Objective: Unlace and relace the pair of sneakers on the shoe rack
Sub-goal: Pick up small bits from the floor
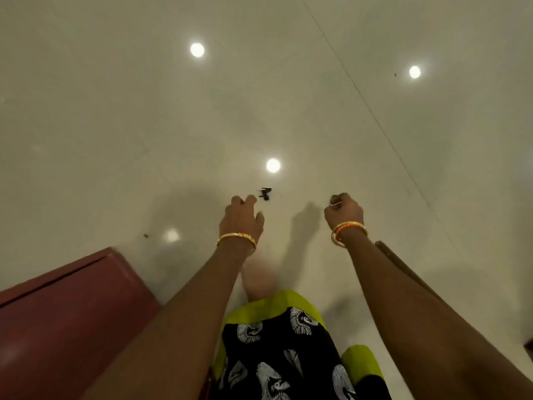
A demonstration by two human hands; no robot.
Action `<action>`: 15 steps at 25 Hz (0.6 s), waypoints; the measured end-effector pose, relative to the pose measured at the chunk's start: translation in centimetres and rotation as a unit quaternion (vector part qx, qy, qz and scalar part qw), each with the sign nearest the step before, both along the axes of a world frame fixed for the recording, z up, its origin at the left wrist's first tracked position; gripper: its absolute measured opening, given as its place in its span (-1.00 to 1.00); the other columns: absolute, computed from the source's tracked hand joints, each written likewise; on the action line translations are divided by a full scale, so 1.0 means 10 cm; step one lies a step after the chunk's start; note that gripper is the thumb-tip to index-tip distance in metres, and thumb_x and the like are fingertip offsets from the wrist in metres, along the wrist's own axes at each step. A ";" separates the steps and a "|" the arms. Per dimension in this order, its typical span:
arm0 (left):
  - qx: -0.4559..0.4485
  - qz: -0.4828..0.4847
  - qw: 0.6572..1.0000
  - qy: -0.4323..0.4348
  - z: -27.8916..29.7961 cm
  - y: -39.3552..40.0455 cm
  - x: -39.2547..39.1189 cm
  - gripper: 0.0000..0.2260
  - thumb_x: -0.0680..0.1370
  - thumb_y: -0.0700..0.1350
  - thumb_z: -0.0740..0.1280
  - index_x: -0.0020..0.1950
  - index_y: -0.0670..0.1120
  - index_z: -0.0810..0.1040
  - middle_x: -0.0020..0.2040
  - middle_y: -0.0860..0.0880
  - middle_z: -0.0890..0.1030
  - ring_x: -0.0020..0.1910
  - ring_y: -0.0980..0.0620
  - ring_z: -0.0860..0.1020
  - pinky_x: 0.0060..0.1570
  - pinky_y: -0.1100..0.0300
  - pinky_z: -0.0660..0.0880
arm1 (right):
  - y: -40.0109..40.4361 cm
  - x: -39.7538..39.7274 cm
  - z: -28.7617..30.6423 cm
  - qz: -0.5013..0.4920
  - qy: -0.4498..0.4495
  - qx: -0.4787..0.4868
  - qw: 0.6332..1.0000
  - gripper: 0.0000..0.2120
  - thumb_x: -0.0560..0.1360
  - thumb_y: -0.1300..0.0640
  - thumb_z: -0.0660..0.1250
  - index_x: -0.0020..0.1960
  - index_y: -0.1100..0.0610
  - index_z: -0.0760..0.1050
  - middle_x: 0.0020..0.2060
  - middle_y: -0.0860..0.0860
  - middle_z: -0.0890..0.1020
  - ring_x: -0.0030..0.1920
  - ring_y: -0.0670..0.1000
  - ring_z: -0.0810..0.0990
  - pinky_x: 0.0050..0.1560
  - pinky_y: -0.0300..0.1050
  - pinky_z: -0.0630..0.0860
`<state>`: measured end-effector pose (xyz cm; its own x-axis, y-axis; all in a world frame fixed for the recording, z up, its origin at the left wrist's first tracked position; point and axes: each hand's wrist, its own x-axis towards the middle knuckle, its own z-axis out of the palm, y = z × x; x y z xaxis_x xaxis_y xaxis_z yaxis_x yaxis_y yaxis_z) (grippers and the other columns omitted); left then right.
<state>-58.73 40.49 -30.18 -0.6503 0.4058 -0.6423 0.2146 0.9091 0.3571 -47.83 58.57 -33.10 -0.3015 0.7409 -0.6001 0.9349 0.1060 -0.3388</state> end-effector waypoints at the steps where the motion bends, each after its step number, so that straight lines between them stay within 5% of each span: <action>1: -0.013 -0.022 1.000 -0.007 -0.25 0.11 -0.02 -0.61 0.58 -0.04 0.21 0.40 -0.06 0.31 0.31 -0.16 0.33 0.23 -0.17 0.40 0.09 0.02 0.41 | 0.17 0.08 -0.26 -0.021 -0.020 -0.007 1.000 -0.79 0.49 0.18 0.28 0.09 0.23 0.51 0.04 0.20 0.59 0.08 0.18 0.54 0.01 -0.14 0.42; 7: -0.027 -0.067 0.997 0.002 -1.34 0.36 0.05 -0.40 0.56 -0.08 0.27 0.53 0.03 0.07 0.47 -0.16 0.08 0.29 -0.21 0.34 0.10 -0.03 0.45 | 0.44 0.42 -1.25 -0.140 -0.036 0.005 0.989 -0.45 0.38 -0.01 0.48 0.30 0.10 0.41 0.29 0.15 0.33 0.23 0.17 0.42 0.20 -0.07 0.41; 10: -0.034 -0.098 0.993 0.049 -1.62 0.41 0.06 -0.51 0.56 -0.12 0.26 0.46 -0.01 0.21 0.36 -0.19 0.21 0.22 -0.19 0.36 0.02 -0.01 0.47 | 0.36 0.45 -1.46 -0.095 -0.015 0.072 0.993 -0.61 0.41 0.09 0.46 0.19 0.15 0.48 0.25 0.15 0.30 0.16 0.15 0.42 0.06 -0.21 0.37; 15: 0.039 0.012 0.999 0.017 -1.66 0.46 0.06 -0.70 0.54 -0.20 0.26 0.26 -0.19 0.40 0.16 -0.23 0.40 0.01 -0.23 0.48 -0.12 0.11 0.36 | 0.25 0.37 -1.40 -0.121 0.055 0.073 0.988 -0.81 0.44 0.24 0.35 0.05 0.25 0.53 -0.02 0.15 0.43 -0.16 0.03 0.43 -0.11 -0.29 0.35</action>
<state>-58.12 45.05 -46.73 -0.6819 0.4377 -0.5861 0.2057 0.8836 0.4206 -44.09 61.06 -47.10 -0.1618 0.8758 -0.4547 0.8971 -0.0614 -0.4375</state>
